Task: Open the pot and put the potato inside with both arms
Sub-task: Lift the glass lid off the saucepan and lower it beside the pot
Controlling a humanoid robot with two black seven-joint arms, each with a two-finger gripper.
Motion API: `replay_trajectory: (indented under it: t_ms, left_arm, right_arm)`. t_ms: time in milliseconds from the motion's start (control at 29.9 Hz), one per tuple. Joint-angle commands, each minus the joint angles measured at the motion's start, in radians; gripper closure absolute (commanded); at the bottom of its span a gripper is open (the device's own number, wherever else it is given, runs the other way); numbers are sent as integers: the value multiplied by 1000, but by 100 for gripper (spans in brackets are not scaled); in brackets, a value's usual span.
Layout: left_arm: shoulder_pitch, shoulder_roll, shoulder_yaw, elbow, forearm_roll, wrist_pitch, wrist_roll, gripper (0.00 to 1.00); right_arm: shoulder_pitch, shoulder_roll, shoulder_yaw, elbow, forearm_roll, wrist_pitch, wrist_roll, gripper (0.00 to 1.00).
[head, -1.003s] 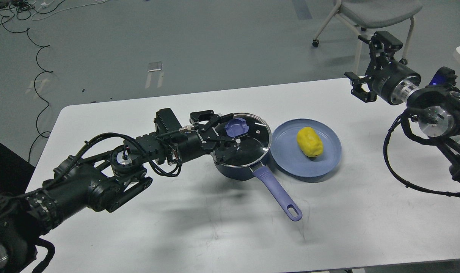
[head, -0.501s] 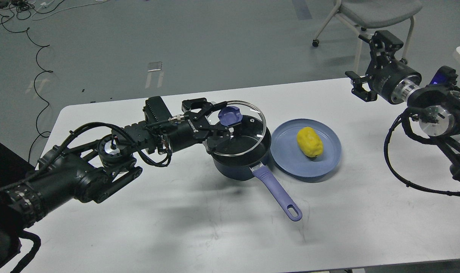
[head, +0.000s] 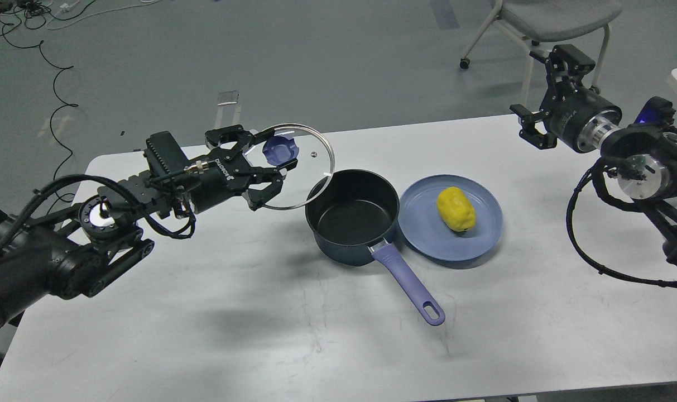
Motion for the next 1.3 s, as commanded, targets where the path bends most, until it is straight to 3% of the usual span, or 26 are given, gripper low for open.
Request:
replay_trajectory:
  t_ms: [0,635,969,1270]
  left_arm:
    - [22,31,1,0,-1,3,0,36]
    - [162,66,-1,25,-41,3,0,36]
    - [239,48,1,146,-55,3,0,36]
    - [291,36,1,175,-111,3,0,34]
  right_arm:
    - [5,0,-9,0,0,1,1,0]
    - [3,0,-34,0,-1,1,-1,0]
    - [5,0,-60,0,0,-1,1,0]
    - [5,4,-62,-2,-1,-1,1,0]
